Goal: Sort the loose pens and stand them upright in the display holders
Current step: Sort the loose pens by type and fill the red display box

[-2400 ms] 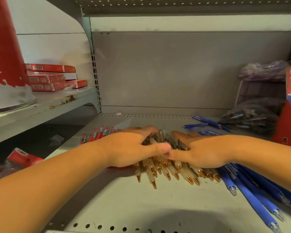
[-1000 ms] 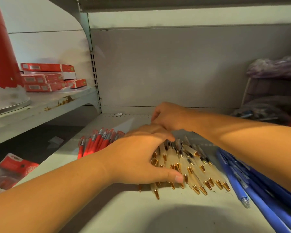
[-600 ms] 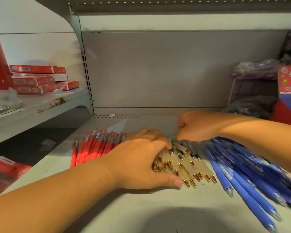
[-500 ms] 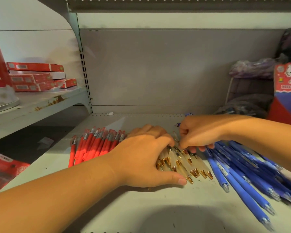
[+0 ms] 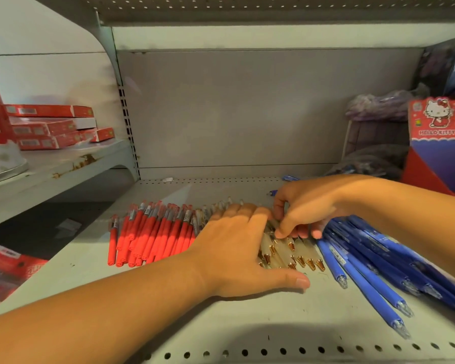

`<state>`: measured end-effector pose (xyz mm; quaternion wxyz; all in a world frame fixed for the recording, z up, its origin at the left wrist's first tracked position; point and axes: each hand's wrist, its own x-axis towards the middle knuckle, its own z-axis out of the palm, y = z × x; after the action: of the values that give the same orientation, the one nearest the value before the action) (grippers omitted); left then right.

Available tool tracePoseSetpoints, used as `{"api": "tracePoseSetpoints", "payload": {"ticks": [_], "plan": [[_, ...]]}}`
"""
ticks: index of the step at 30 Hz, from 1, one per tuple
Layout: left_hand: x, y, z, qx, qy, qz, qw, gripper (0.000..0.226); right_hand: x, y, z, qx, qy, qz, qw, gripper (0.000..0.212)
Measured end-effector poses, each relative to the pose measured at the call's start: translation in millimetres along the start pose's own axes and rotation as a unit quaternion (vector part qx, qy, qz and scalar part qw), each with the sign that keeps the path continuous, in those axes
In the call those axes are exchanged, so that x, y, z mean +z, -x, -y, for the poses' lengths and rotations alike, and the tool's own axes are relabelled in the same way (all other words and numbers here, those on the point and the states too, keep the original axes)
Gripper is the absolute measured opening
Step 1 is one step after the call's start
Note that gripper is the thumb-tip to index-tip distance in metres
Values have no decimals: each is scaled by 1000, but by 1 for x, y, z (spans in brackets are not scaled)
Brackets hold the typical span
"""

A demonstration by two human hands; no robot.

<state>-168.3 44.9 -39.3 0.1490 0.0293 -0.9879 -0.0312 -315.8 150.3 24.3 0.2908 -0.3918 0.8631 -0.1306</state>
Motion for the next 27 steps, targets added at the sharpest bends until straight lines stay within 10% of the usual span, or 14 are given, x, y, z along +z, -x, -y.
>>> {"api": "tracePoseSetpoints", "payload": {"ticks": [27], "plan": [[4, -2, 2, -4, -47, 59, 997, 90, -1, 13, -32, -18, -53, -159, 986, 17]]}}
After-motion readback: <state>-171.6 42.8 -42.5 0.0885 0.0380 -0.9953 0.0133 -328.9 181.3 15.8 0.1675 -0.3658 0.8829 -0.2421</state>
